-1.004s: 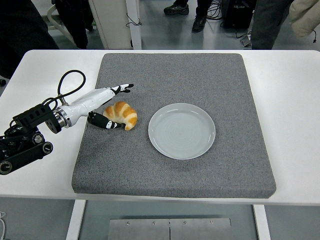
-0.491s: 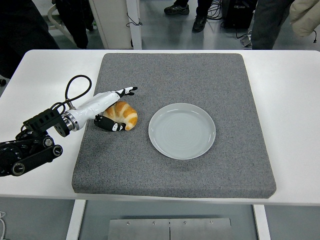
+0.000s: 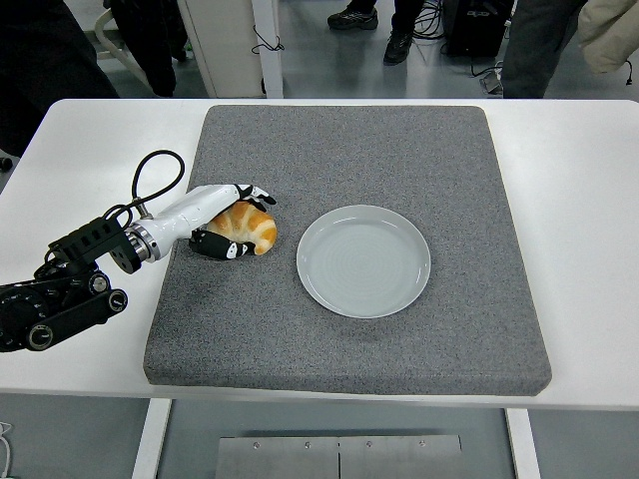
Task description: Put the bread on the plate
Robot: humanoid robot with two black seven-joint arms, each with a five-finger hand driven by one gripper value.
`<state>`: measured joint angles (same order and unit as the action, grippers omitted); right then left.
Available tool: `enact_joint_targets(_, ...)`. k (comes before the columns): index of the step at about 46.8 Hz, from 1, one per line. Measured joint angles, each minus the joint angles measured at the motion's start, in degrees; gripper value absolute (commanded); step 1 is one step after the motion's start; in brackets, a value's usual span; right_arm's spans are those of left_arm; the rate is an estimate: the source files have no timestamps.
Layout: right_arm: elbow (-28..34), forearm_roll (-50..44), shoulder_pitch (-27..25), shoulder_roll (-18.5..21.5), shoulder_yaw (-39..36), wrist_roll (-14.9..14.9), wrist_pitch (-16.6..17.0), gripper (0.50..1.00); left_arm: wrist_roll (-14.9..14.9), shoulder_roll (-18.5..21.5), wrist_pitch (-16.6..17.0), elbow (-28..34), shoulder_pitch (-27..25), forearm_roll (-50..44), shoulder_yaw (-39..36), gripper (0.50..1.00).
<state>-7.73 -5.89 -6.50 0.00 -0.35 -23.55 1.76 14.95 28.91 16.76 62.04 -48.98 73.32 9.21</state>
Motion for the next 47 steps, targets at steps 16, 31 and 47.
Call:
enact_joint_targets(16, 0.0, 0.0, 0.0, 0.0, 0.0, 0.0, 0.0, 1.0, 0.0, 0.2, -0.3, 0.0, -0.9, -0.2, -1.3, 0.5)
enact_joint_targets(31, 0.0, 0.0, 0.0, 0.0, 0.0, 0.0, 0.0, 1.0, 0.0, 0.5, -0.1, 0.0, -3.2, -0.2, -0.7, 0.5)
enact_joint_targets(47, 0.0, 0.0, 0.0, 0.0, 0.0, 0.0, 0.0, 1.0, 0.0, 2.4, -0.1, 0.0, -10.2, 0.1, -1.2, 0.5)
